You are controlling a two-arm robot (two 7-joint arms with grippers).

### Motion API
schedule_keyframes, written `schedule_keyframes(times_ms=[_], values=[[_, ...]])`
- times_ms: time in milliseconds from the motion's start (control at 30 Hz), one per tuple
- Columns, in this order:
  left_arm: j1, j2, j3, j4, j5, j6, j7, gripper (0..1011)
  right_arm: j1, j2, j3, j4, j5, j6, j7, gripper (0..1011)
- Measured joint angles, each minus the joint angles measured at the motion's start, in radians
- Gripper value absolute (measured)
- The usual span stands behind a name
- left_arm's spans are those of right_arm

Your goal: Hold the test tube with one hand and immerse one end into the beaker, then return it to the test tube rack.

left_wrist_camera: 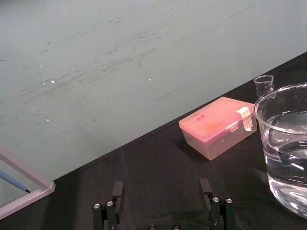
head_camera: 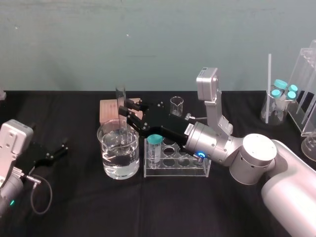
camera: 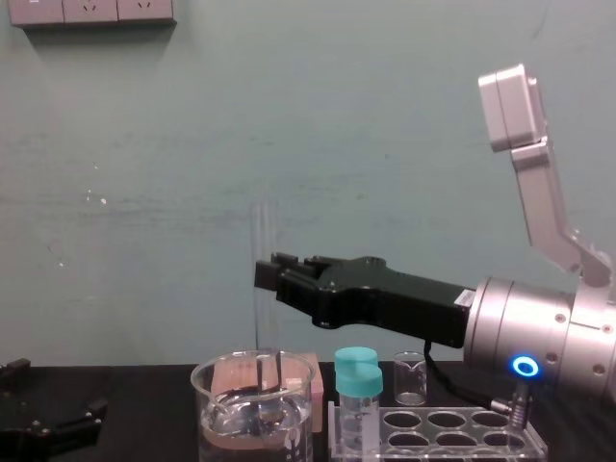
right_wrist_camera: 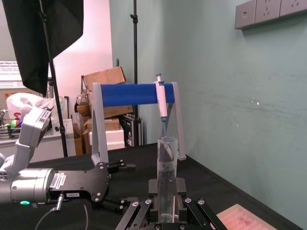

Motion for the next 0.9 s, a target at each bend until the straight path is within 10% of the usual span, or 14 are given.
schedule_keyframes(times_ms=[900], values=[[0.000, 0.000, 0.000, 0.000, 0.000, 0.000, 0.000, 1000, -0.053, 0.089, 0.113, -0.257, 0.031, -0.059, -0.093, 216]])
